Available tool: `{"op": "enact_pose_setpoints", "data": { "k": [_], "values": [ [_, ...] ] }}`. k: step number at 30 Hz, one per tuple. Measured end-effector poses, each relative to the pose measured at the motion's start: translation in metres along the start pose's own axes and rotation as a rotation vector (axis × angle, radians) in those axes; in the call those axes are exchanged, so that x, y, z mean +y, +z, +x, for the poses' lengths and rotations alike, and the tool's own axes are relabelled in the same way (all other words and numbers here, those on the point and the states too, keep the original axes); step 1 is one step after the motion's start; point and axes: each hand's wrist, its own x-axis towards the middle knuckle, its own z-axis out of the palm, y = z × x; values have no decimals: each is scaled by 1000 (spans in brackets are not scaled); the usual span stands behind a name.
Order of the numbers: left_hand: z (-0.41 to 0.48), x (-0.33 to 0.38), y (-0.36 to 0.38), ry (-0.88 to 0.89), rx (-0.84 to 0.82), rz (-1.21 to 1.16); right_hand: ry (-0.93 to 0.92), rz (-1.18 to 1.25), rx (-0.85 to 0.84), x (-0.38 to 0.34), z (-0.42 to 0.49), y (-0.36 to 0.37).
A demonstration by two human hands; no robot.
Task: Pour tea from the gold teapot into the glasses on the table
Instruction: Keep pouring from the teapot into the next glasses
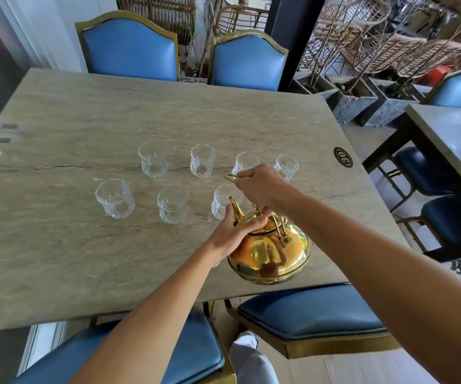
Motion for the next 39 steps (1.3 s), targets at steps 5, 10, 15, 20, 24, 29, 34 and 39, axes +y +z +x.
{"op": "enact_pose_setpoints", "data": {
  "k": [5, 10, 15, 20, 24, 29, 34, 39],
  "values": [
    [-1, 5, -2, 1, -11, -10, 19, 41, -6, 0, 6, 0],
    [-2, 10, -2, 4, 5, -18, 24, 49, -5, -2, 9, 0],
    [-1, 13, 0, -2, 2, -44, 44, 47, -11, -2, 12, -1],
    [-1, 12, -3, -17, 4, -33, 64, 67, -12, -1, 15, 0],
    [0, 12, -5, -14, 6, -23, 74, 55, -14, -1, 16, 0],
    [1, 9, -7, -8, 13, -19, 91, 43, -27, -2, 17, 0],
    [7, 5, -9, -3, 9, -15, 94, -28, -71, -5, 18, 0],
    [6, 7, -9, -2, 7, -10, 117, -27, -54, -8, 19, -2]
  ]
}}
